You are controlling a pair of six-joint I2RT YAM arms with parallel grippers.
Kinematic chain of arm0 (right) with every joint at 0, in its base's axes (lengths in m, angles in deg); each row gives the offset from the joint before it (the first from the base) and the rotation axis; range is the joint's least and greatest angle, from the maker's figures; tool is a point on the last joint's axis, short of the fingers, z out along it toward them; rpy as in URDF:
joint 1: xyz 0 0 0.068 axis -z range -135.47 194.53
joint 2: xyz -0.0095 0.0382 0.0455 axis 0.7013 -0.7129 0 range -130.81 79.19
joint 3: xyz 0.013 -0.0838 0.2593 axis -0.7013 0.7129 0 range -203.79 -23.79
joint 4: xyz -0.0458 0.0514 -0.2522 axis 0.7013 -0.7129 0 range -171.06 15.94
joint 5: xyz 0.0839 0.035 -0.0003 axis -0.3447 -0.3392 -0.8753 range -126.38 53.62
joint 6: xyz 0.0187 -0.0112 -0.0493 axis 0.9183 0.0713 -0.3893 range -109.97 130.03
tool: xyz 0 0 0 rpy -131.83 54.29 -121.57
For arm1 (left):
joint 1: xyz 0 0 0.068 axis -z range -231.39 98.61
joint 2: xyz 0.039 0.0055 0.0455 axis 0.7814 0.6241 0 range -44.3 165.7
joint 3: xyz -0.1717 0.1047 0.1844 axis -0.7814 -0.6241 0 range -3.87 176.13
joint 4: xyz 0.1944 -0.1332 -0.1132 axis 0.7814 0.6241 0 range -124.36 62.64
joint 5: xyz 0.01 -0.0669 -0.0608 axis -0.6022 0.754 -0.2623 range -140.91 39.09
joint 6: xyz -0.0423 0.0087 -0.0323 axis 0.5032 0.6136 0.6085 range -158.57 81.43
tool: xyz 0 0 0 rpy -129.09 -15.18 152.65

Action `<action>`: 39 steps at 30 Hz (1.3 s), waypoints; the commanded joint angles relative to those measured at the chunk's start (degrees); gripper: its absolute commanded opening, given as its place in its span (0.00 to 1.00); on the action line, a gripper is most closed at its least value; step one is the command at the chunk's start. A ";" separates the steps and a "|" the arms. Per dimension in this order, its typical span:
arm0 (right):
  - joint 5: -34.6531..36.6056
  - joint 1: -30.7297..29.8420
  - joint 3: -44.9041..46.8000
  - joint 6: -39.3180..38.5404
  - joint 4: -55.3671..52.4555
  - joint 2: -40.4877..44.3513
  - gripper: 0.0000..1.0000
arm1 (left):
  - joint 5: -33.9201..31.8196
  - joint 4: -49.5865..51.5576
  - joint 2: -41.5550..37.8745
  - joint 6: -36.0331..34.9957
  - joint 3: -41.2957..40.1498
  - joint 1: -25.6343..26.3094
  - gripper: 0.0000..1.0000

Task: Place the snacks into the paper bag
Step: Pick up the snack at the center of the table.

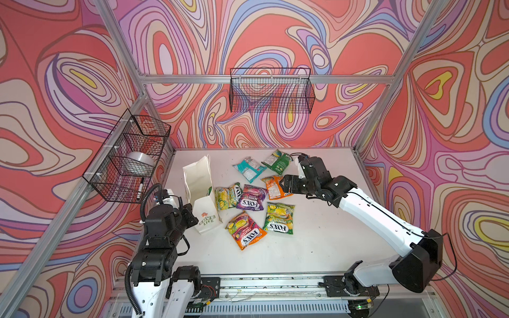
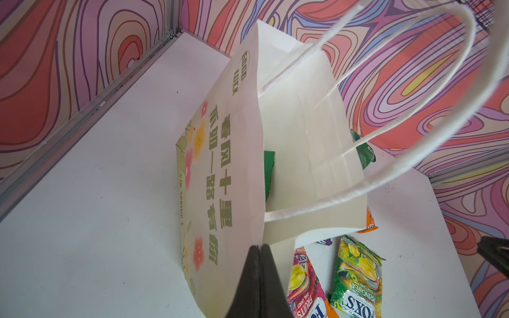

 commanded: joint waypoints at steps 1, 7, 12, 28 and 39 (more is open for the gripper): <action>-5.21 1.48 8.10 3.97 1.40 2.37 0.93 | 0.67 1.81 0.89 0.04 -0.30 -0.48 0.00; -7.95 1.49 19.00 8.16 6.95 1.09 0.98 | 1.27 1.64 1.16 0.06 -0.36 -0.48 0.00; -8.70 1.40 22.13 9.39 11.18 -1.66 0.99 | 1.64 1.57 1.25 -0.05 -0.43 -0.48 0.00; -1.15 -2.25 17.78 10.21 11.56 -13.63 0.98 | 1.96 1.36 1.10 -0.10 -0.56 -0.48 0.00; 0.67 -2.57 20.09 12.84 14.89 -17.00 0.97 | 2.19 1.36 1.16 -0.11 -0.51 -0.48 0.00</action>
